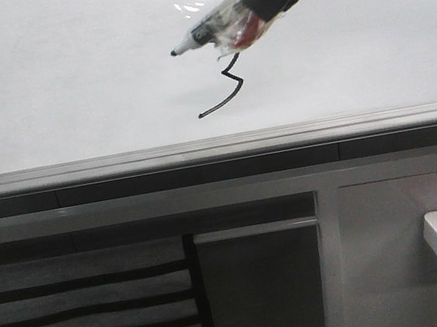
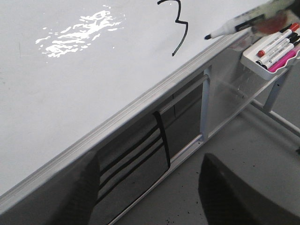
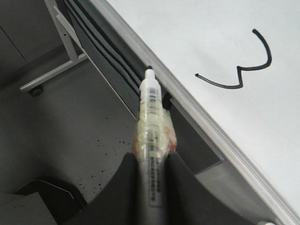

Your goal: Write number 3 on whiteboard

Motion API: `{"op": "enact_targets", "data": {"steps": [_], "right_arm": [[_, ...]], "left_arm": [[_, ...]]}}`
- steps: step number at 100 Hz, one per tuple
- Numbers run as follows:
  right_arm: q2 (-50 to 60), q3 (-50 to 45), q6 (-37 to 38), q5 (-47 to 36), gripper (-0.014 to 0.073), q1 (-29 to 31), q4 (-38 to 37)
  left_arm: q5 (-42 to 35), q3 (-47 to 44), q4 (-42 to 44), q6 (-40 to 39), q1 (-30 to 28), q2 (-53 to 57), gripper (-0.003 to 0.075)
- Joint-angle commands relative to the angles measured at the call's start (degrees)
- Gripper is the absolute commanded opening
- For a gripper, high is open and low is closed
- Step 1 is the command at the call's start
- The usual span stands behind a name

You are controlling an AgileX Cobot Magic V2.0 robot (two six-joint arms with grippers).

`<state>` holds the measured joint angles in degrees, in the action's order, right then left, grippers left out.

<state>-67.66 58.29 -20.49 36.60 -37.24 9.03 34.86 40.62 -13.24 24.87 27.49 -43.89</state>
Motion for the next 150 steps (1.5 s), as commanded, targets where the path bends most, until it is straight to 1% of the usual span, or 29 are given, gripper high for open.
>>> {"op": "enact_targets", "data": {"steps": [1,21,35,48,57,62,65,76,88,101,113,122,137,150], "right_arm": [[4.88,0.34,-3.08,-2.64,0.0003,-0.46,0.20],[9.70,0.34,-5.88,-0.40,0.0003,-0.46,0.20],[10.49,0.34,-12.86,0.72,0.0003,-0.46,0.20],[10.23,0.34,-23.60,1.24,0.0003,-0.46,0.06],[10.23,0.34,-28.52,0.58,0.0003,-0.51,0.06],[10.23,0.34,-30.69,-0.01,0.0003,-1.03,0.06],[10.23,0.34,-32.22,-0.46,0.0003,-1.63,0.06],[10.13,0.34,-38.03,-3.37,0.0003,-4.61,0.06],[10.13,0.34,-40.18,-7.02,0.0003,-8.39,0.06],[9.77,0.34,-40.44,-7.59,0.0003,-10.95,0.06],[9.00,0.34,-40.44,-7.48,0.0003,-11.73,-0.06],[8.18,0.34,-40.44,-7.58,0.0003,-11.76,-0.15],[7.49,0.34,-40.44,-6.55,0.0003,-11.76,-0.33],[7.19,0.34,-40.44,-6.34,0.0003,-11.66,-0.43]], "left_arm": [[-4.07,1.50,-1.22,-0.70,-0.15,0.33,0.0417],[-4.07,1.50,-1.22,-0.70,-0.15,0.33,0.0417],[-4.80,1.50,-1.31,-0.70,-0.15,0.21,0.0417],[-6.75,1.50,-1.34,-0.70,-0.15,0.21,0.0417],[-7.58,1.62,-1.43,-0.29,-0.15,0.21,0.0417],[-7.49,2.12,-1.43,2.84,0.19,-0.06,0.0417],[-6.81,2.73,-1.43,6.22,0.68,-0.62,0.0417],[-5.39,5.15,-2.09,14.36,4.86,-3.10,0.0417],[-4.89,8.21,-2.09,21.52,10.76,-8.18,0.0417],[-5.78,11.91,-1.97,25.00,16.65,-13.82,0.0417],[-5.96,15.30,-1.07,27.22,20.11,-18.75,0.0417],[-5.83,17.26,-0.61,27.70,21.63,-21.32,0.0417],[-5.70,18.43,1.34,27.70,22.01,-22.04,0.0417],[-3.14,18.43,4.09,27.70,22.01,-22.04,0.0417]]}}
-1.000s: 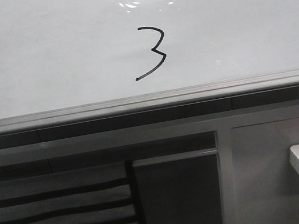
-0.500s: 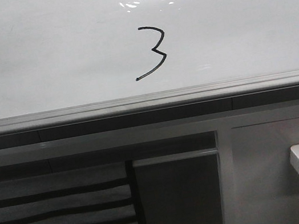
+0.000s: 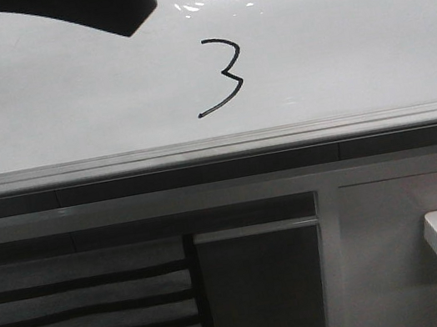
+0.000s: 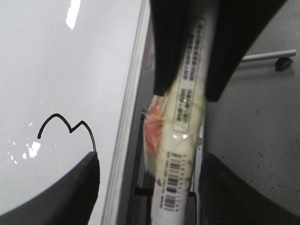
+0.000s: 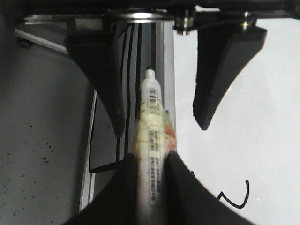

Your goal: Write number 3 on whiteboard

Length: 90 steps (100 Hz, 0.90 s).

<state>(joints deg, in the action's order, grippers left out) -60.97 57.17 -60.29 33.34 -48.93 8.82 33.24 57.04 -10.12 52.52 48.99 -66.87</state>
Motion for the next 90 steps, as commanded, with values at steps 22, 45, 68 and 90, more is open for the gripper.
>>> {"op": "enact_targets", "data": {"steps": [22,45,68,90], "right_arm": [[0.07,1.46,-0.64,-2.94,0.0003,0.02,-0.22],[0.07,1.46,-0.64,-2.94,0.0003,0.02,-0.22],[0.07,1.46,-0.64,-2.94,0.0003,0.02,-0.22],[-0.50,1.46,0.04,-3.04,0.0003,0.02,-0.22]], "left_arm": [[-0.59,2.07,1.38,0.15,0.51,1.03,0.0413],[-0.07,2.15,1.57,0.29,0.51,2.84,0.0262],[0.48,2.15,1.57,0.29,0.51,2.63,0.0202],[0.62,2.15,1.34,0.29,0.51,2.63,0.0189]]}}
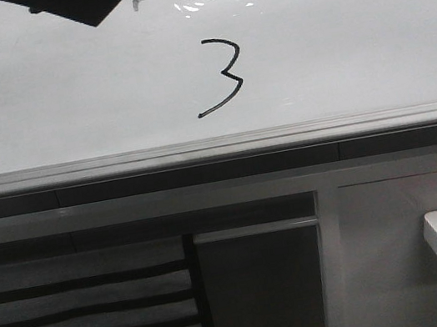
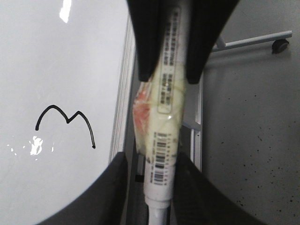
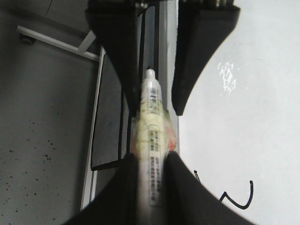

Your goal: Write number 3 on whiteboard

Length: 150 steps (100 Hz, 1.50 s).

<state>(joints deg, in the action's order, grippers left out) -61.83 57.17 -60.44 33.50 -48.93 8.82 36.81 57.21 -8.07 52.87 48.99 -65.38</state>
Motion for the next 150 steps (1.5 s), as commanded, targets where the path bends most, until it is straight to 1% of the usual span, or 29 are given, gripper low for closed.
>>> {"op": "enact_targets", "data": {"steps": [1,19,26,42,60,64,69,79,86,91,96,102,111,121,131,141,150], "right_arm": [[0.35,1.46,0.19,-3.20,0.0003,0.02,-0.22],[0.35,1.46,0.19,-3.20,0.0003,0.02,-0.22],[0.35,1.46,0.19,-3.20,0.0003,0.02,0.32],[0.35,1.46,0.19,-2.35,0.0003,0.02,0.34],[0.35,1.46,0.19,-1.24,0.0007,0.02,0.34],[0.35,1.46,0.27,-1.24,0.0025,0.02,0.34],[0.35,1.46,0.27,-1.24,0.0068,0.02,0.34],[0.35,1.46,0.27,-1.24,0.0218,0.02,0.34],[0.46,1.46,0.89,-1.24,0.0300,0.02,0.34],[0.76,1.46,2.12,-1.24,0.0332,0.44,0.34],[1.78,1.57,4.25,-1.10,0.0337,1.55,0.22],[3.73,1.57,7.32,-0.12,0.0335,3.71,-0.44],[7.32,1.57,12.76,1.85,0.0335,9.23,-1.54],[11.12,1.57,18.31,3.33,0.0335,16.96,-1.55],[14.01,1.57,20.13,5.00,0.0335,22.78,-1.55],[15.50,1.45,20.80,6.47,0.0335,25.80,-1.55],[15.86,1.45,20.80,8.42,0.0335,26.15,-1.55]], "left_arm": [[-2.95,1.98,-0.71,-0.06,0.51,1.14,0.0183],[-2.95,1.98,-0.71,-0.06,0.51,1.14,0.0062],[-2.95,1.98,-0.82,-0.06,0.51,1.14,0.0028],[-2.95,1.98,-0.93,-0.06,0.51,1.14,-0.0013],[-2.95,1.98,-0.93,-0.06,0.51,1.14,-0.0013],[-2.95,1.98,-0.93,-0.06,0.51,1.14,-0.0013],[-2.95,1.98,-0.93,-0.16,0.51,1.14,-0.0013],[-2.95,1.98,-0.93,-0.52,0.51,1.14,-0.0013],[-2.95,1.98,-0.93,-0.64,0.51,1.14,-0.0013],[-2.95,1.98,-0.93,-1.52,0.41,1.14,-0.0013],[-2.95,1.98,-0.93,-3.82,-0.42,1.14,-0.0013],[-2.95,1.98,-0.93,-6.82,-2.37,1.14,-0.0013],[-2.95,1.98,-0.93,-12.38,-6.80,1.14,-0.0013],[-3.16,1.98,-0.93,-18.88,-14.10,1.14,-0.0013],[-4.74,1.58,-0.93,-26.31,-21.73,1.01,-0.0013],[-9.76,-0.16,-3.50,-32.07,-29.18,0.14,-0.0013],[-15.05,-1.81,-9.60,-32.35,-34.69,-1.64,-0.0013]]}}
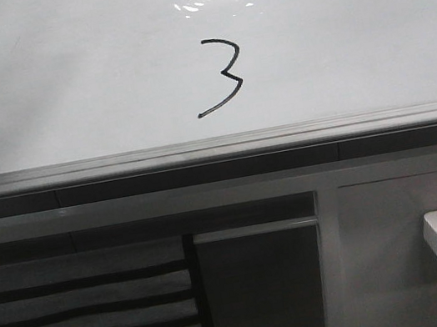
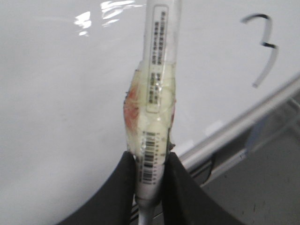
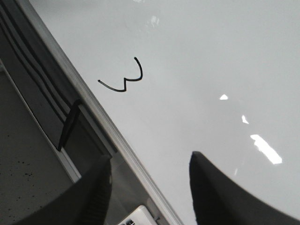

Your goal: Write number 3 on whiteboard

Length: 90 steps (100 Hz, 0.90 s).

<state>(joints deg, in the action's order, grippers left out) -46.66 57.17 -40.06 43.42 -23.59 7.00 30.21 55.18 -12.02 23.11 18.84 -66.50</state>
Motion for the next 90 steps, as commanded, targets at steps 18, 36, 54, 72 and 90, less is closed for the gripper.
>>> {"op": "enact_targets", "data": {"steps": [18,36,54,72,90], "right_arm": [[0.69,1.38,0.52,1.03,0.0335,0.81,0.27],[0.69,1.38,0.52,1.28,0.0335,0.81,0.27],[0.69,1.38,0.52,1.62,0.0335,0.81,0.27],[0.69,1.38,0.52,1.62,0.0335,0.81,0.27],[0.69,1.38,0.52,1.75,0.0335,0.81,0.27]], "left_arm": [[-15.14,-0.99,-10.09,-2.60,-9.54,-6.07,-0.0013],[-19.67,-0.99,-12.71,-2.60,-9.79,-11.64,-0.0013],[-20.86,-0.99,-13.41,-2.60,-9.79,-14.74,-0.0013],[-20.74,-0.99,-13.41,-2.49,-9.68,-15.11,0.0011],[-20.65,-0.99,-13.29,-2.10,-9.68,-14.99,0.0262]]}}
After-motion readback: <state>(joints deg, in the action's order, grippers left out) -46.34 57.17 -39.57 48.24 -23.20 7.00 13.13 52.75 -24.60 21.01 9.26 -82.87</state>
